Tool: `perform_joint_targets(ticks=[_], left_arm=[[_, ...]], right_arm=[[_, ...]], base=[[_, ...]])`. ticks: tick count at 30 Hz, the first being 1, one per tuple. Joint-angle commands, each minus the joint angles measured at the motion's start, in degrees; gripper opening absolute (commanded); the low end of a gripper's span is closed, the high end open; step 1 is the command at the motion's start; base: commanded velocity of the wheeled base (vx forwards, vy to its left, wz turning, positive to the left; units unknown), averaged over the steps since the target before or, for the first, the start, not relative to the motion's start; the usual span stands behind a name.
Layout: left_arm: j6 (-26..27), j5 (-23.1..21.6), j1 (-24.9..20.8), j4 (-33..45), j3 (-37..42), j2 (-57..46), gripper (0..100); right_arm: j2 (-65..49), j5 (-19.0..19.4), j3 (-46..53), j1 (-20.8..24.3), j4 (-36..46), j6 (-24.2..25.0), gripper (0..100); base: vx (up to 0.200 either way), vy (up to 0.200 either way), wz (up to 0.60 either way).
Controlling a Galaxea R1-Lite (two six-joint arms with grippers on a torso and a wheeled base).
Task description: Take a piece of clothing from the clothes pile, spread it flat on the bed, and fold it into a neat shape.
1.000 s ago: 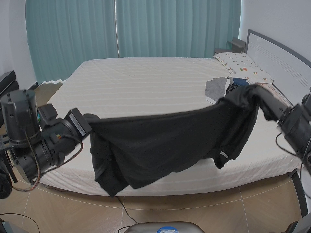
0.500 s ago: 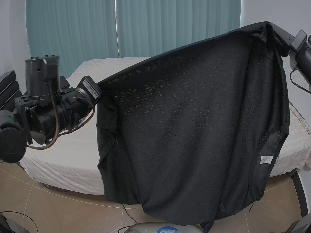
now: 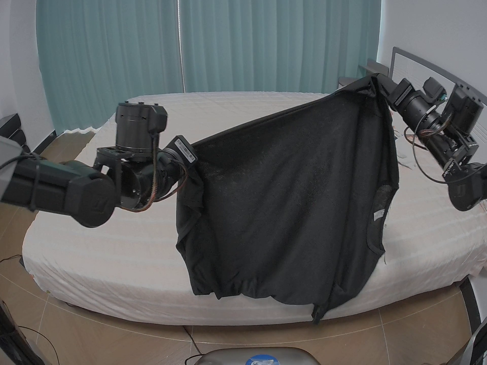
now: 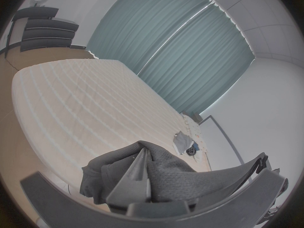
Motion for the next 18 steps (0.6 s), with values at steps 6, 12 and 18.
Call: perform_joint_targets(ticks=[6,12,18], left_arm=[[-2.57,0.06,3.03,1.01,-14.23,19.42,0],[-4.33,0.06,3.82,1.01,-17.22,24.16,0],[-5.65,0.15,3.91,0.83,-18.01,27.33,0]], right_arm=[[16.86,-4.25,-5.83,0.92,-7.40,-1.75,0],[22.05,-5.04,-5.92,1.88,-10.39,-2.02,0],[28.90,-5.21,-6.88,1.62,-11.70,-4.83,0]], base=[[0.200,0.000,0.00],[0.200,0.000,0.00],[0.000,0.000,0.00]])
